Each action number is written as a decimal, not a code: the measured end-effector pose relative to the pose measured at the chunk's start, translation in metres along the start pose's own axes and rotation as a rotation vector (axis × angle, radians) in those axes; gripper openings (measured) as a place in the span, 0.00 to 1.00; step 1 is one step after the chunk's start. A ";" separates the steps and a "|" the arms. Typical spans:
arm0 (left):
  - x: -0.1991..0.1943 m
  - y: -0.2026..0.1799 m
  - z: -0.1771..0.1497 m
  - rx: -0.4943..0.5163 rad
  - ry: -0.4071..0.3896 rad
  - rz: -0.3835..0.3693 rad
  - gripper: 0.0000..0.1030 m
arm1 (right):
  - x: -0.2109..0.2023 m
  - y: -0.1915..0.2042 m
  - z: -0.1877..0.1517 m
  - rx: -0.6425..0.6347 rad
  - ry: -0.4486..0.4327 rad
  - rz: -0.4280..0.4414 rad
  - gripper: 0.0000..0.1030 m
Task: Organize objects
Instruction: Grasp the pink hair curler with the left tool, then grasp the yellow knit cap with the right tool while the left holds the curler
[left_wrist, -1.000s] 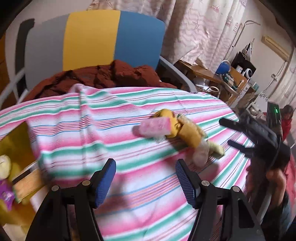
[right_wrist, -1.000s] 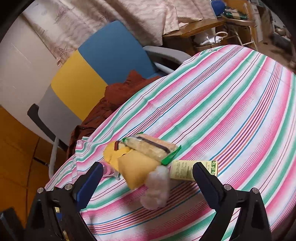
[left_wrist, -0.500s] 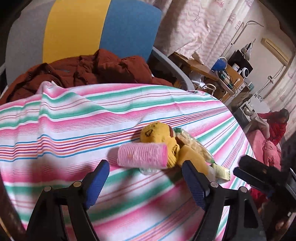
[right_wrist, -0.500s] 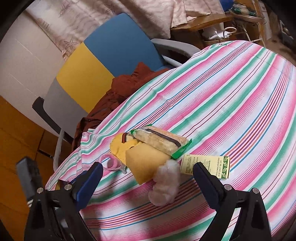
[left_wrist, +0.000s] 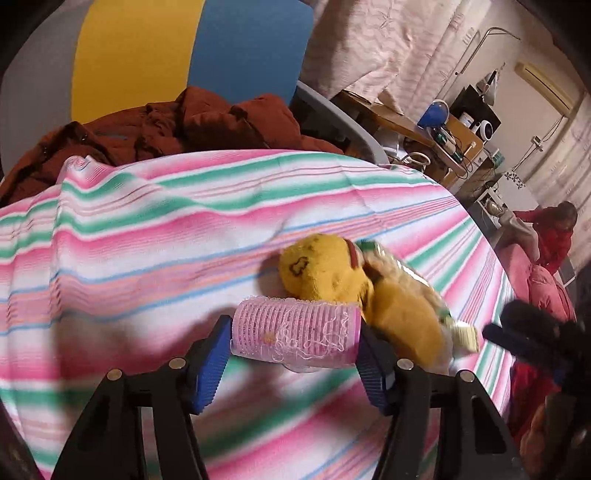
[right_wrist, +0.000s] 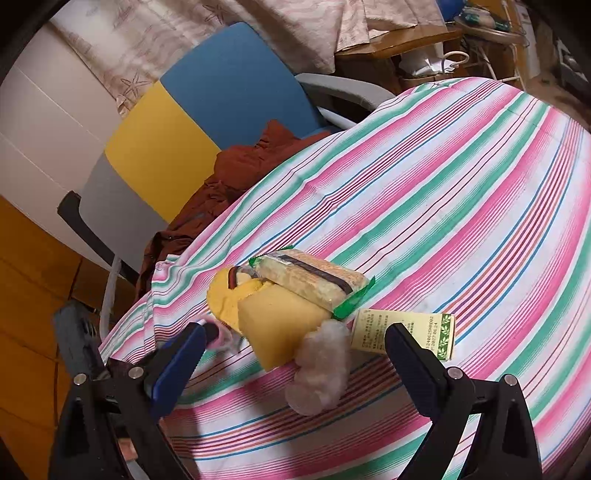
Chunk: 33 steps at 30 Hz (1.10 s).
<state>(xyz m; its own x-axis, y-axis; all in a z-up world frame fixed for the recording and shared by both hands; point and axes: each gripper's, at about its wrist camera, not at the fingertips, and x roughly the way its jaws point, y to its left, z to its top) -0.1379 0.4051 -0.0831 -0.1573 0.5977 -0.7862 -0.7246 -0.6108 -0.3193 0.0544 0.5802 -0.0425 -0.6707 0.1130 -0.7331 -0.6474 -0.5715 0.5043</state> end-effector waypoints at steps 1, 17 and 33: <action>-0.004 -0.001 -0.005 -0.001 -0.003 -0.001 0.62 | 0.000 0.001 0.000 -0.005 -0.002 0.000 0.95; -0.076 -0.024 -0.109 0.082 -0.032 0.054 0.62 | 0.007 0.048 -0.021 -0.234 0.064 0.142 0.95; -0.106 -0.022 -0.142 0.109 -0.057 0.010 0.62 | 0.083 0.127 -0.008 -0.596 0.089 -0.141 0.94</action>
<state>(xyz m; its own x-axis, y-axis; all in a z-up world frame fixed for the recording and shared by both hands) -0.0101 0.2817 -0.0682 -0.2007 0.6220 -0.7569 -0.7906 -0.5590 -0.2498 -0.0803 0.5104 -0.0432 -0.5438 0.1667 -0.8225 -0.3970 -0.9146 0.0771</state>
